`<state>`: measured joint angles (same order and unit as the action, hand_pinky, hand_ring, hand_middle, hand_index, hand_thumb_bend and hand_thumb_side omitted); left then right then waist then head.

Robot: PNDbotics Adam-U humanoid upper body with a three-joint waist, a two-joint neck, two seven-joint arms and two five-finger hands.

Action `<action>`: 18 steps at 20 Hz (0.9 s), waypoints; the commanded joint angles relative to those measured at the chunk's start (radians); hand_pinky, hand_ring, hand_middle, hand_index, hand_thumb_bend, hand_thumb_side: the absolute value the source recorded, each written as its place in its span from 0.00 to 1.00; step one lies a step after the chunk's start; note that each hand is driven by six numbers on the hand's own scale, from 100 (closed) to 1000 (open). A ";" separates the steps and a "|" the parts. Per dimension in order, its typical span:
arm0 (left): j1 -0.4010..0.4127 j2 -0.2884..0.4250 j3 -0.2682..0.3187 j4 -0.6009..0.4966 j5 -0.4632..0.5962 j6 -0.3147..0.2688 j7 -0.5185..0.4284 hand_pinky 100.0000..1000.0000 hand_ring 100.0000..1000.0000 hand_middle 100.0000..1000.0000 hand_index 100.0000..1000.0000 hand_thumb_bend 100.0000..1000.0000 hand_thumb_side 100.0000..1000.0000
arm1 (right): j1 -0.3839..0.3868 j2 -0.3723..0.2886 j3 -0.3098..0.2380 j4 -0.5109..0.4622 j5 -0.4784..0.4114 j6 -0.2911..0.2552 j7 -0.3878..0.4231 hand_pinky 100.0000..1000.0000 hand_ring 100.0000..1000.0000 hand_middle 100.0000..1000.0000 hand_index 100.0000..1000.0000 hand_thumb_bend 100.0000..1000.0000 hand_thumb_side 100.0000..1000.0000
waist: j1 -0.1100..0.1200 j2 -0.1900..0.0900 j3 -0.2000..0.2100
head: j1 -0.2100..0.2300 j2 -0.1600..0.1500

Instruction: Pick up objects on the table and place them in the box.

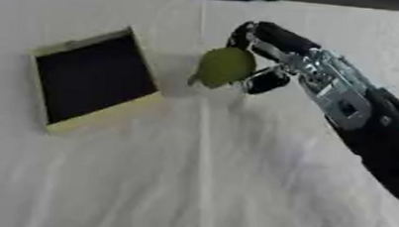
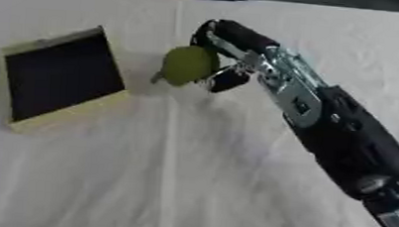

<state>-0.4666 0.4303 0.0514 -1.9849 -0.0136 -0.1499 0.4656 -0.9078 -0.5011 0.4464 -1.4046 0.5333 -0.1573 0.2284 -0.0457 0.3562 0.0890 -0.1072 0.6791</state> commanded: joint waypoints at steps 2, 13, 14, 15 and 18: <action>-0.014 0.023 0.003 -0.015 0.001 -0.002 -0.004 0.73 0.75 0.57 0.68 0.03 0.54 | -0.047 -0.016 -0.007 -0.098 -0.019 0.021 -0.009 0.64 0.53 0.40 0.48 0.09 0.00 | 0.002 -0.029 0.000 | -0.004 -0.004; -0.026 0.036 0.007 -0.015 -0.004 -0.014 -0.003 0.73 0.75 0.57 0.68 0.05 0.50 | -0.208 0.125 0.039 -0.085 0.059 -0.023 0.066 0.63 0.52 0.41 0.50 0.11 0.00 | 0.001 -0.034 0.013 | -0.049 0.014; -0.029 0.036 0.006 -0.015 -0.004 -0.018 -0.004 0.73 0.75 0.57 0.68 0.05 0.50 | -0.220 0.145 0.041 -0.069 0.071 -0.029 0.068 0.63 0.52 0.41 0.50 0.11 0.00 | 0.000 -0.034 0.018 | -0.056 0.013; -0.033 0.035 0.006 -0.015 -0.004 -0.020 -0.006 0.73 0.75 0.57 0.68 0.05 0.50 | -0.230 0.164 0.043 -0.051 0.084 -0.035 0.070 0.63 0.52 0.41 0.50 0.11 0.00 | 0.000 -0.033 0.021 | -0.060 0.012; -0.043 0.033 0.004 -0.015 -0.002 -0.029 -0.010 0.73 0.74 0.57 0.68 0.06 0.49 | -0.248 0.219 0.043 0.020 0.130 -0.047 0.074 0.63 0.52 0.42 0.51 0.12 0.00 | -0.004 -0.030 0.035 | -0.076 0.010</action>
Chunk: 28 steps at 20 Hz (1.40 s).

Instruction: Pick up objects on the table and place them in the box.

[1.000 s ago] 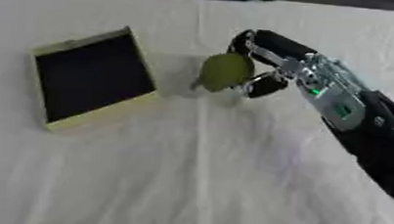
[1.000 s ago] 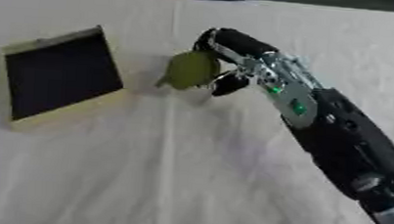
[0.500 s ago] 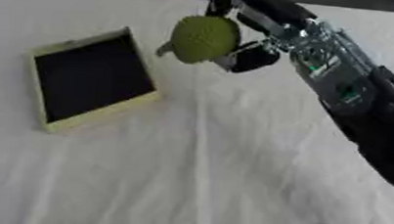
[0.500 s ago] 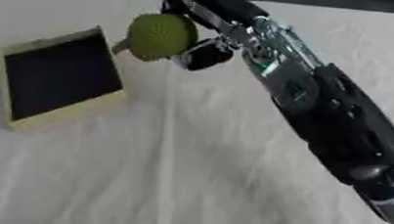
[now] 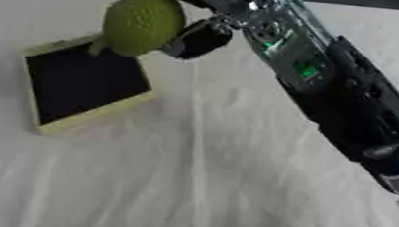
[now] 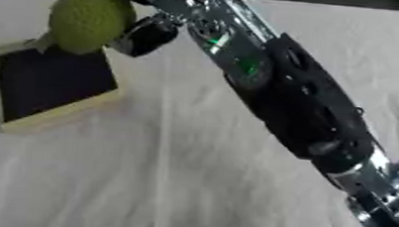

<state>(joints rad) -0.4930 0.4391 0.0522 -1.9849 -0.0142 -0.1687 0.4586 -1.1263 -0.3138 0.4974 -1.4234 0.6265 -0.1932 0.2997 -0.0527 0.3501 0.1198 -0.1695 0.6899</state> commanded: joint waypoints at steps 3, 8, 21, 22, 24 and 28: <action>-0.029 0.020 0.000 -0.015 0.002 -0.017 -0.007 0.73 0.74 0.57 0.68 0.06 0.49 | -0.033 0.083 -0.023 0.119 0.087 -0.021 0.000 0.64 0.53 0.43 0.52 0.11 0.00 | 0.001 -0.018 0.019 | -0.032 -0.005; -0.052 0.009 -0.005 -0.015 0.009 -0.023 -0.015 0.73 0.74 0.57 0.68 0.06 0.49 | -0.036 0.160 -0.057 0.253 0.169 -0.051 -0.030 0.64 0.54 0.45 0.55 0.15 0.00 | -0.002 -0.002 0.045 | -0.066 -0.016; -0.064 -0.004 -0.005 -0.015 0.015 -0.018 -0.017 0.73 0.75 0.57 0.68 0.05 0.50 | -0.018 0.259 -0.157 0.524 0.375 -0.104 -0.145 0.69 0.67 0.63 0.71 0.20 0.00 | -0.002 0.019 0.065 | -0.088 -0.033; -0.064 -0.004 -0.005 -0.015 0.015 -0.018 -0.017 0.73 0.75 0.57 0.68 0.05 0.50 | -0.016 0.261 -0.159 0.525 0.391 -0.115 -0.143 0.71 0.72 0.70 0.77 0.25 0.00 | -0.002 0.019 0.065 | -0.087 -0.033; -0.062 -0.004 -0.005 -0.015 0.015 -0.016 -0.017 0.73 0.75 0.57 0.68 0.05 0.51 | -0.014 0.265 -0.166 0.521 0.417 -0.138 -0.141 0.75 0.79 0.79 0.85 0.32 0.01 | -0.001 0.019 0.062 | -0.085 -0.032; -0.057 -0.003 -0.004 -0.015 0.014 -0.015 -0.016 0.73 0.75 0.57 0.68 0.05 0.51 | -0.015 0.256 -0.178 0.489 0.430 -0.160 -0.146 0.80 0.86 0.86 0.90 0.36 0.18 | 0.001 0.016 0.056 | -0.079 -0.031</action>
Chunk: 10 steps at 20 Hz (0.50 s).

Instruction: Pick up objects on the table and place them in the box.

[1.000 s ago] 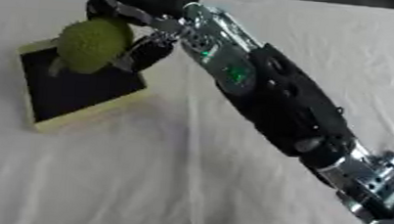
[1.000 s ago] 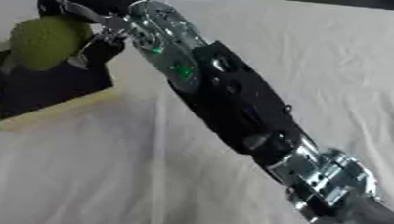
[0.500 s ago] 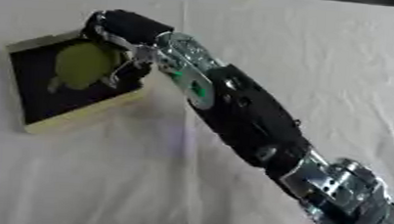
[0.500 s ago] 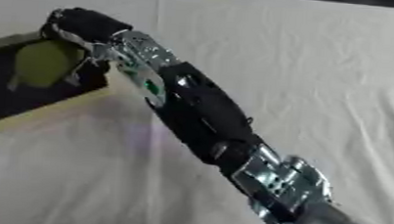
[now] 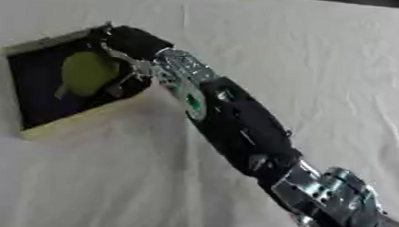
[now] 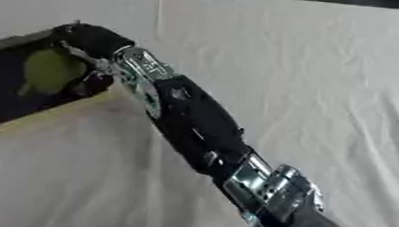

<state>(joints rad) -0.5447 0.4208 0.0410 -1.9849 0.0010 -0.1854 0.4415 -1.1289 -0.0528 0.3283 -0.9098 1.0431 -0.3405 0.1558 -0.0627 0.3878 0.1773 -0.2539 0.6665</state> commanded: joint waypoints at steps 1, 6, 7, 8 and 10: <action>-0.004 0.015 0.007 -0.015 -0.001 0.002 0.002 0.73 0.75 0.57 0.68 0.05 0.51 | -0.013 -0.010 -0.012 -0.037 0.008 -0.012 -0.004 0.80 0.86 0.86 0.90 0.36 0.18 | 0.011 -0.023 -0.004 | 0.008 -0.006; 0.003 0.017 0.008 -0.015 -0.003 0.006 0.002 0.73 0.75 0.57 0.68 0.05 0.51 | -0.023 -0.048 -0.040 -0.137 -0.056 0.008 -0.023 0.80 0.86 0.86 0.90 0.32 0.18 | 0.013 -0.033 -0.018 | 0.022 0.000; 0.006 0.018 0.009 -0.015 -0.003 0.007 0.003 0.73 0.75 0.57 0.68 0.05 0.51 | -0.024 -0.060 -0.048 -0.161 -0.071 0.013 -0.031 0.81 0.86 0.86 0.90 0.30 0.16 | 0.014 -0.035 -0.022 | 0.027 0.002; 0.009 0.019 0.010 -0.015 -0.004 0.008 0.003 0.73 0.75 0.57 0.68 0.05 0.51 | -0.025 -0.074 -0.058 -0.185 -0.086 0.018 -0.039 0.81 0.86 0.86 0.90 0.29 0.15 | 0.015 -0.037 -0.026 | 0.031 0.004; 0.017 0.022 0.012 -0.015 -0.006 0.010 0.006 0.73 0.75 0.57 0.68 0.05 0.51 | -0.028 -0.108 -0.082 -0.232 -0.115 0.025 -0.061 0.81 0.85 0.86 0.89 0.27 0.11 | 0.017 -0.043 -0.034 | 0.043 0.009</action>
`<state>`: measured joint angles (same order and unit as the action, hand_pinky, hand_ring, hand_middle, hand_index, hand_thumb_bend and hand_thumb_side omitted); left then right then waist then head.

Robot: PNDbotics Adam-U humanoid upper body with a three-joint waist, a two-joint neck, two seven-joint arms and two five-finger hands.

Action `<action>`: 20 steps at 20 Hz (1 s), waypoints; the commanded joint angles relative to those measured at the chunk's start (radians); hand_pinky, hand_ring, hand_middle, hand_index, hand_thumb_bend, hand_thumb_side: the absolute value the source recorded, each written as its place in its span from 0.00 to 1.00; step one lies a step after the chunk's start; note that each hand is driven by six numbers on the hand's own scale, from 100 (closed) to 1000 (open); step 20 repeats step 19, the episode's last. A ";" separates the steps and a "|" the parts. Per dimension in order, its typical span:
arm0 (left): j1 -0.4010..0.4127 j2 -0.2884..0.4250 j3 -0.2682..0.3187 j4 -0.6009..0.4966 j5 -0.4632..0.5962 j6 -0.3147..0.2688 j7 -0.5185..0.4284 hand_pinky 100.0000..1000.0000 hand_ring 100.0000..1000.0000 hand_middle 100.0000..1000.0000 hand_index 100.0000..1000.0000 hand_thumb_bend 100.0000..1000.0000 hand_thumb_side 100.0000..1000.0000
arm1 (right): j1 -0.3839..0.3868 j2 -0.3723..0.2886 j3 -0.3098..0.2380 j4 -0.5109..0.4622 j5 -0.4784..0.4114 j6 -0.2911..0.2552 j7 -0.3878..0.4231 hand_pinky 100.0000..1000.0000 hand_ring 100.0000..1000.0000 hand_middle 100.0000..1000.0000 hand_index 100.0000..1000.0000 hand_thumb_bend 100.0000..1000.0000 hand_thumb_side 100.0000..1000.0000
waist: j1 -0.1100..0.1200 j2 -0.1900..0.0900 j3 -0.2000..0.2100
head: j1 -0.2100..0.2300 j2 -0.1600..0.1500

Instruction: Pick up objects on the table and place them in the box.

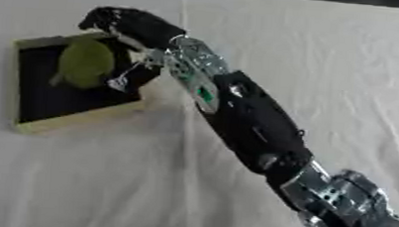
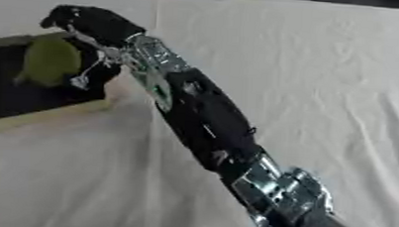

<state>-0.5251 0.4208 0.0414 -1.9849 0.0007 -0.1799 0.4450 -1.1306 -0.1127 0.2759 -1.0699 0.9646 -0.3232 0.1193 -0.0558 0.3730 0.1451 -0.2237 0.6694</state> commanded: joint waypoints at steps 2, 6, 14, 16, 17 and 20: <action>0.006 0.026 0.015 -0.015 -0.008 0.006 0.005 0.73 0.75 0.57 0.68 0.05 0.50 | -0.026 -0.091 -0.057 -0.122 -0.067 0.013 -0.051 0.81 0.85 0.85 0.89 0.24 0.09 | 0.012 -0.035 -0.014 | 0.030 0.012; 0.017 0.031 0.017 -0.015 -0.012 0.009 0.009 0.73 0.75 0.57 0.68 0.05 0.50 | -0.004 -0.178 -0.098 -0.218 -0.127 0.020 -0.109 0.82 0.84 0.85 0.89 0.19 0.08 | 0.018 -0.045 -0.035 | 0.061 0.018; 0.040 0.046 0.029 -0.015 -0.024 0.012 0.022 0.73 0.75 0.57 0.68 0.05 0.50 | 0.140 -0.378 -0.175 -0.422 -0.252 0.041 -0.235 0.81 0.82 0.82 0.88 0.13 0.12 | 0.031 -0.055 -0.082 | 0.120 0.022; 0.043 0.049 0.031 -0.015 -0.027 0.013 0.026 0.73 0.75 0.57 0.68 0.05 0.50 | 0.192 -0.431 -0.187 -0.476 -0.285 0.034 -0.267 0.83 0.83 0.84 0.89 0.05 0.15 | 0.036 -0.055 -0.091 | 0.129 0.022; 0.042 0.049 0.031 -0.015 -0.027 0.013 0.027 0.73 0.75 0.57 0.68 0.05 0.50 | 0.217 -0.455 -0.192 -0.501 -0.301 0.031 -0.283 0.84 0.85 0.87 0.90 0.00 0.27 | 0.039 -0.054 -0.095 | 0.131 0.022; 0.042 0.049 0.031 -0.015 -0.028 0.013 0.027 0.73 0.75 0.57 0.68 0.05 0.50 | 0.270 -0.488 -0.197 -0.555 -0.334 0.034 -0.316 0.85 0.86 0.88 0.91 0.00 0.41 | 0.044 -0.051 -0.102 | 0.134 0.020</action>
